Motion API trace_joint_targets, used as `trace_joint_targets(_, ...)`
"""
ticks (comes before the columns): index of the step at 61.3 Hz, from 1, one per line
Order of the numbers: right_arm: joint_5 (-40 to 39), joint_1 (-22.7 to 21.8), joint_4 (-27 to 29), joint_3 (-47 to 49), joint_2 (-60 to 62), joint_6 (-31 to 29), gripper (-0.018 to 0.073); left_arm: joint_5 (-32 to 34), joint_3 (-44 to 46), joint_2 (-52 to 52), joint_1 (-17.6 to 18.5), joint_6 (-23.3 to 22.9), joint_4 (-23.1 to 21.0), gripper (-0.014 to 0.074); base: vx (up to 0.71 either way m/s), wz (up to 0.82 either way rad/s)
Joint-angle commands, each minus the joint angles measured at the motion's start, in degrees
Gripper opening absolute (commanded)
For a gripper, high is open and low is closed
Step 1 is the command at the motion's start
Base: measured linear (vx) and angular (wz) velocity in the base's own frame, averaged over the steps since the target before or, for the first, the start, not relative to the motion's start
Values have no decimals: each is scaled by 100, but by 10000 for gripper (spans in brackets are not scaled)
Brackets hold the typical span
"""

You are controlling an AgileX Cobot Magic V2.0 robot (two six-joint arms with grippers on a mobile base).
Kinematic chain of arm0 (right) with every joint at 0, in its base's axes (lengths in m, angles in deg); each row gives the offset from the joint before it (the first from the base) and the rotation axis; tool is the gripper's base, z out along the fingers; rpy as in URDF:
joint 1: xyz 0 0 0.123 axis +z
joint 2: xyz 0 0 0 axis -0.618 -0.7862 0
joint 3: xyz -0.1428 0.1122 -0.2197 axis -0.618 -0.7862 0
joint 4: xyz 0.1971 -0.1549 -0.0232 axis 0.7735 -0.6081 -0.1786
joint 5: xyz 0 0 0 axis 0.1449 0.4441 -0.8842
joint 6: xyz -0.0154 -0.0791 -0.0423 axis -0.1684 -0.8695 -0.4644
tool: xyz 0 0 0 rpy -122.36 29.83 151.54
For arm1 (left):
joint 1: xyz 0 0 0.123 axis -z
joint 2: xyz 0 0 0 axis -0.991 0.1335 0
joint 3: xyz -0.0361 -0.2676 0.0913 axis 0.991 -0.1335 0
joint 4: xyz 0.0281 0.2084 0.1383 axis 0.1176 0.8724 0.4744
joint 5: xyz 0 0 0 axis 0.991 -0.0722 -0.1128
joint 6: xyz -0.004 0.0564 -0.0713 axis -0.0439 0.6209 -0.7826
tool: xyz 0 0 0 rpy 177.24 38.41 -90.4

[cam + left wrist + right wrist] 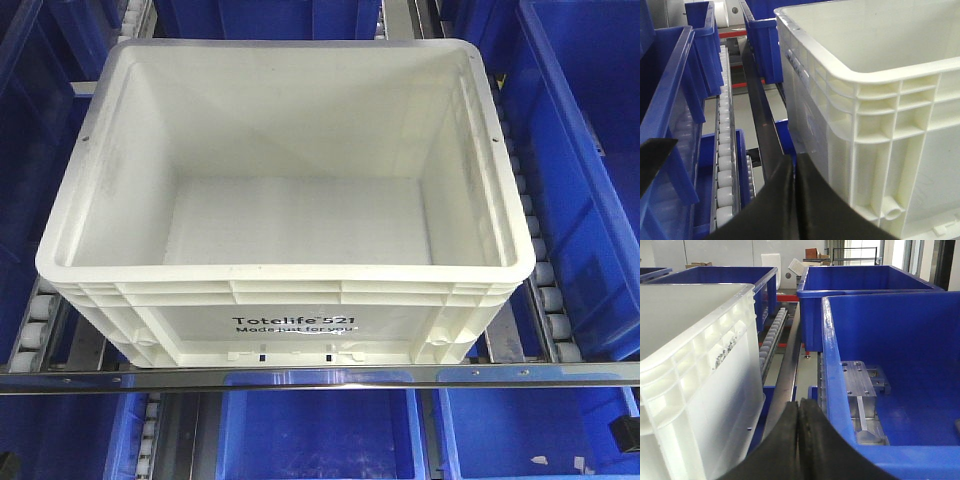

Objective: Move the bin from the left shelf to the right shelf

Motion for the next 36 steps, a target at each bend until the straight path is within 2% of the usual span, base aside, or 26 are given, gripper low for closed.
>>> trace_joint_targets(1,-397,-31,-51,-112,49,-22,-8,413,95,-60,29,-11,-24,-8,0,0)
trace_joint_targets(36,-397,-31,-51,-112,49,-22,-8,413,95,-60,29,-11,-24,-8,0,0)
